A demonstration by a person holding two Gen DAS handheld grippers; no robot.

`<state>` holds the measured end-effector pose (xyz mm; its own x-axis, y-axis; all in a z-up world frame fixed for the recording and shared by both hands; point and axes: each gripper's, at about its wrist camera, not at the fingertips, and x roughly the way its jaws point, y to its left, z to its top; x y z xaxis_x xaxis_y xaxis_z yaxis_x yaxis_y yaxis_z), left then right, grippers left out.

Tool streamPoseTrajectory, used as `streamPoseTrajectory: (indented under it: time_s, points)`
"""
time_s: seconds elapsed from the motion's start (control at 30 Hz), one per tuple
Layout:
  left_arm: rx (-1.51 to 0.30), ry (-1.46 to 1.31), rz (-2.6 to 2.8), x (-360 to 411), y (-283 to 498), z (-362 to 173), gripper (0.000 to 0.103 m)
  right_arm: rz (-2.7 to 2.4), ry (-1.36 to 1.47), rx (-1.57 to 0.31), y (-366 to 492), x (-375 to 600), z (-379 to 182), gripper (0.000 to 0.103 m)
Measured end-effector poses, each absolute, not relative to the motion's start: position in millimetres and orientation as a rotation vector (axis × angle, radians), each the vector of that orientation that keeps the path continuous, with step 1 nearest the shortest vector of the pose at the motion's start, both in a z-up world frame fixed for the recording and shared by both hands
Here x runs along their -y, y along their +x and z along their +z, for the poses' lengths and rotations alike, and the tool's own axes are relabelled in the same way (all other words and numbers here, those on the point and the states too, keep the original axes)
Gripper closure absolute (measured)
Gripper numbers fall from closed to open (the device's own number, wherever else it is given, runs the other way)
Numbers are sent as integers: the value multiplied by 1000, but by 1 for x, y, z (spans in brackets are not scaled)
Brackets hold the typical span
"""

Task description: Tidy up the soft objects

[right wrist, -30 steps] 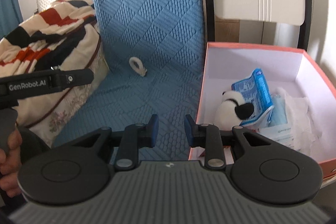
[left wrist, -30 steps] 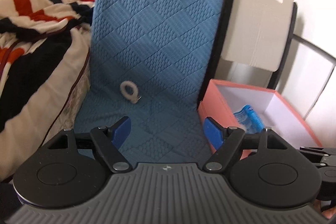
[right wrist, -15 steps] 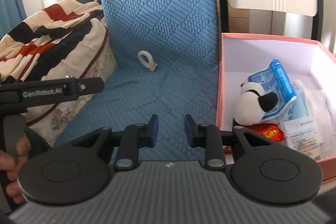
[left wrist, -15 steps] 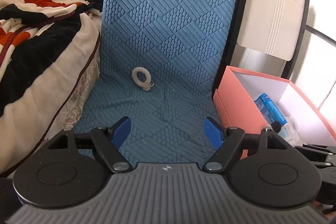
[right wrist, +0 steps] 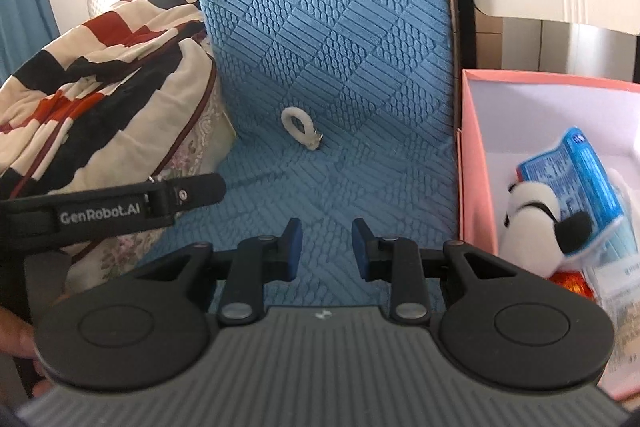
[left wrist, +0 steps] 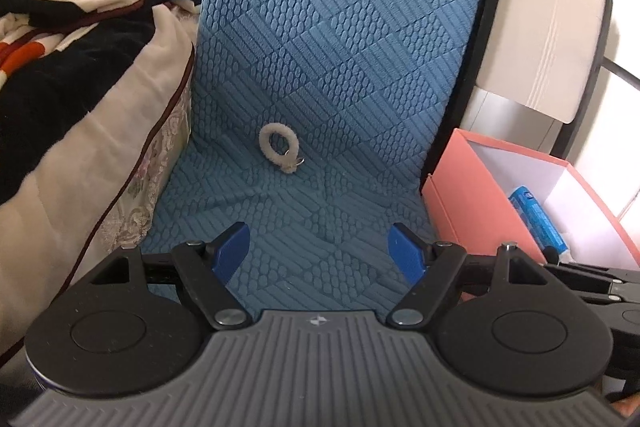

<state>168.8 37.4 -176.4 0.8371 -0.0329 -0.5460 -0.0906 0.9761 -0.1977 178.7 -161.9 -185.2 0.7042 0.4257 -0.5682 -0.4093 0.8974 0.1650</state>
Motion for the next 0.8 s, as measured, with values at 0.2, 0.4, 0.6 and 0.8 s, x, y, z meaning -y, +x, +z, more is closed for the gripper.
streamPoseTrajectory:
  time_s: [0.2, 0.4, 0.6, 0.8]
  points:
    - [-587, -254, 32, -50, 190, -177, 23, 480, 18, -651, 201, 148, -190, 72]
    - [-591, -249, 44, -58, 215, -176, 23, 493, 17, -661, 222, 139, -193, 72]
    - [-632, -229, 62, -70, 238, -181, 23, 494, 4, -650, 248, 131, -195, 72]
    - [-671, -221, 73, -87, 259, -184, 23, 501, 17, -660, 271, 123, -197, 72]
